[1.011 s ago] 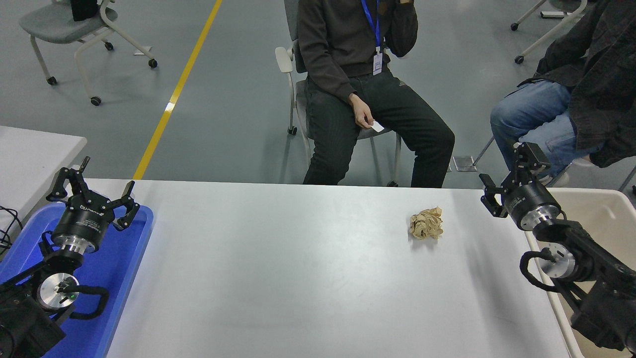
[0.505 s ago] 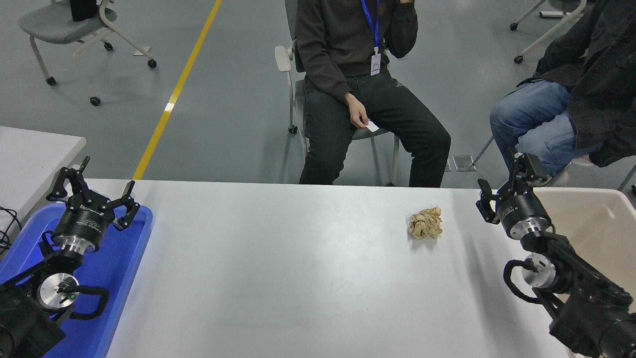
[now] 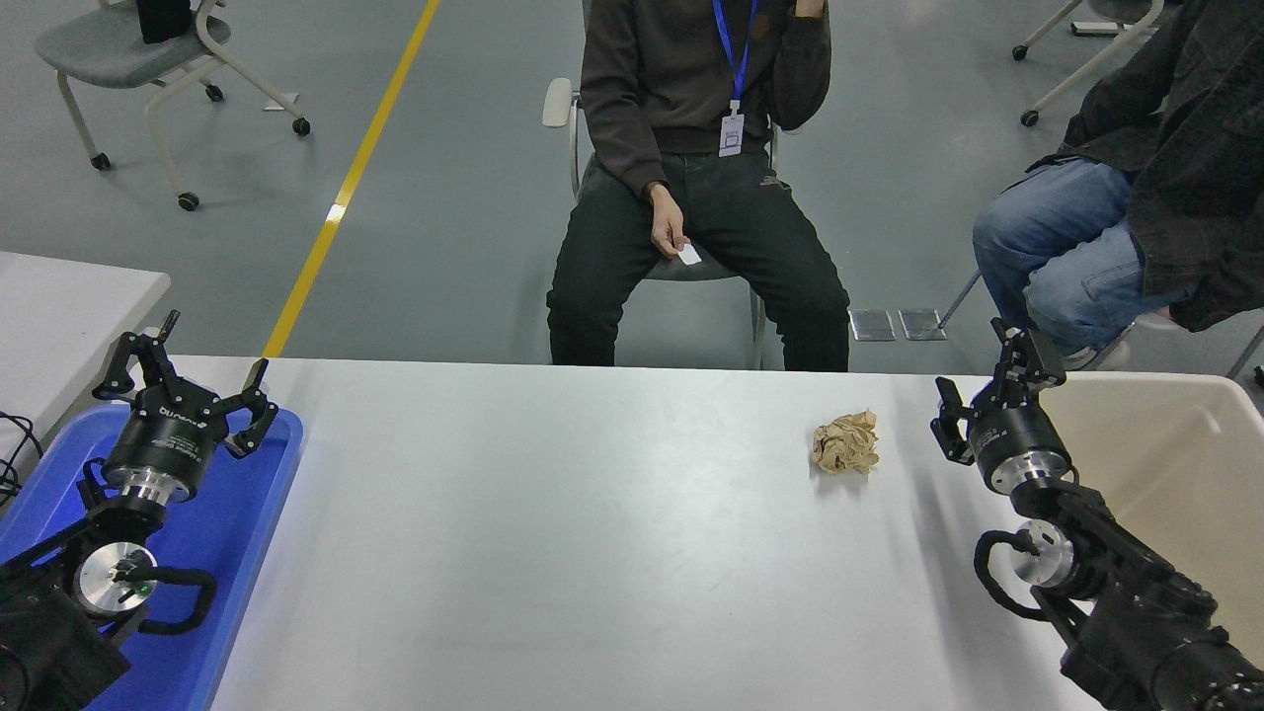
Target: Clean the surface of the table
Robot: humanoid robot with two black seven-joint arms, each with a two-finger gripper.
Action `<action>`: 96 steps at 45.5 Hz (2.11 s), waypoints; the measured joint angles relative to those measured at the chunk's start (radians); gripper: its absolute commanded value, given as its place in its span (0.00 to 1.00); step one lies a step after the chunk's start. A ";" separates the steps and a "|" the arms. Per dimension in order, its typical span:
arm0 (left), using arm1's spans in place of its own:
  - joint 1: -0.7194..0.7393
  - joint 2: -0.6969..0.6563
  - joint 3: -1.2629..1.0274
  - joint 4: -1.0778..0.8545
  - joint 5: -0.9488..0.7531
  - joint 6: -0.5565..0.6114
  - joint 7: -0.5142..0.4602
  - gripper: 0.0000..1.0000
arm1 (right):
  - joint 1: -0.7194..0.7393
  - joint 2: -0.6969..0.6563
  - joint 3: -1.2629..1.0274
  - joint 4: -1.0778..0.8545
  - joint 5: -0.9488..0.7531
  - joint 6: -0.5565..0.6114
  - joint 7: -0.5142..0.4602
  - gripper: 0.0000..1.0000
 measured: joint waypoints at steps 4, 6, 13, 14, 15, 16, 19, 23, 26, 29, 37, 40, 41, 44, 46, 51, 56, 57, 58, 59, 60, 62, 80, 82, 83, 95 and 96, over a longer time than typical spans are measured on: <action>0.000 0.000 0.000 0.000 0.000 0.000 0.000 1.00 | 0.001 0.000 -0.009 0.000 0.000 0.000 -0.001 1.00; 0.000 0.000 0.000 0.000 0.000 0.000 0.000 1.00 | 0.002 0.000 -0.013 0.000 0.000 0.000 -0.003 1.00; 0.000 0.000 0.000 0.000 0.000 0.000 0.000 1.00 | 0.014 -0.004 -0.046 0.001 -0.001 0.001 -0.024 1.00; 0.000 0.000 0.000 0.000 0.000 0.000 0.000 1.00 | 0.018 -0.008 -0.058 0.001 -0.001 0.001 -0.034 1.00; 0.000 0.000 0.000 0.000 0.000 0.000 0.000 1.00 | 0.020 -0.011 -0.066 0.002 -0.001 0.001 -0.042 1.00; 0.000 0.000 0.000 0.000 0.000 0.000 0.000 1.00 | 0.022 -0.014 -0.075 0.003 -0.001 0.001 -0.051 1.00; 0.000 0.000 0.000 0.000 0.000 0.000 0.000 1.00 | 0.035 -0.026 -0.109 0.007 -0.001 0.000 -0.091 1.00; 0.000 0.000 0.000 0.000 0.000 0.000 0.000 1.00 | 0.053 -0.046 -0.154 0.017 -0.002 0.000 -0.144 1.00; 0.000 0.000 0.000 0.000 0.000 0.000 0.000 1.00 | 0.071 -0.067 -0.200 0.031 -0.002 0.002 -0.181 1.00; 0.000 0.000 0.000 0.000 0.000 0.000 0.000 1.00 | 0.092 -0.091 -0.251 0.047 -0.003 0.003 -0.209 1.00; 0.000 0.000 0.000 0.000 0.000 0.000 0.000 1.00 | 0.156 -0.143 -0.402 0.080 -0.006 0.005 -0.252 1.00; 0.000 0.000 0.000 0.000 0.000 0.000 0.000 1.00 | 0.191 -0.159 -0.471 0.087 -0.010 0.007 -0.262 1.00; 0.000 0.000 0.000 0.000 0.000 0.000 0.000 1.00 | 0.200 -0.162 -0.489 0.089 -0.011 0.007 -0.265 1.00; 0.000 0.000 0.000 0.000 0.000 0.000 0.000 1.00 | 0.234 -0.173 -0.562 0.093 -0.015 0.008 -0.271 1.00; 0.000 0.000 0.000 0.000 0.000 0.000 0.000 1.00 | 0.254 -0.177 -0.606 0.094 -0.019 0.008 -0.273 1.00; 0.000 0.000 0.000 0.000 0.000 0.000 0.000 1.00 | 0.323 -0.186 -0.762 0.095 -0.041 0.009 -0.279 1.00; 0.000 0.000 0.000 0.000 0.000 0.000 0.000 1.00 | 0.381 -0.190 -0.910 0.096 -0.071 0.009 -0.283 1.00; 0.000 0.000 0.000 0.000 0.000 0.000 0.000 1.00 | 0.392 -0.190 -0.937 0.095 -0.076 0.008 -0.283 1.00; 0.000 0.000 0.000 0.000 0.000 0.000 0.000 1.00 | 0.405 -0.191 -0.972 0.095 -0.084 0.008 -0.284 1.00; 0.000 0.000 0.000 0.000 0.000 0.000 0.000 1.00 | 0.414 -0.191 -0.994 0.095 -0.089 0.008 -0.284 1.00; 0.000 0.000 0.000 0.000 0.000 0.000 0.000 1.00 | 0.422 -0.191 -1.014 0.095 -0.094 0.007 -0.284 1.00; 0.000 0.000 0.000 0.000 0.000 0.000 0.000 1.00 | 0.439 -0.191 -1.059 0.095 -0.107 0.007 -0.285 1.00; 0.000 0.000 0.000 0.000 0.000 0.000 0.000 1.00 | 0.536 -0.154 -1.248 0.094 -0.293 0.009 -0.289 1.00; 0.000 0.000 0.000 0.000 0.000 0.000 0.000 1.00 | 0.547 -0.145 -1.266 0.094 -0.308 0.010 -0.289 1.00; 0.000 0.000 0.000 0.000 0.000 0.000 0.000 1.00 | 0.551 -0.141 -1.274 0.094 -0.313 0.010 -0.289 1.00; 0.000 0.000 0.000 0.000 0.000 0.000 0.000 1.00 | 0.613 -0.041 -1.438 0.068 -0.370 0.004 -0.289 1.00; 0.000 0.000 0.000 0.000 0.000 0.000 0.000 1.00 | 0.614 -0.039 -1.441 0.066 -0.371 0.003 -0.289 1.00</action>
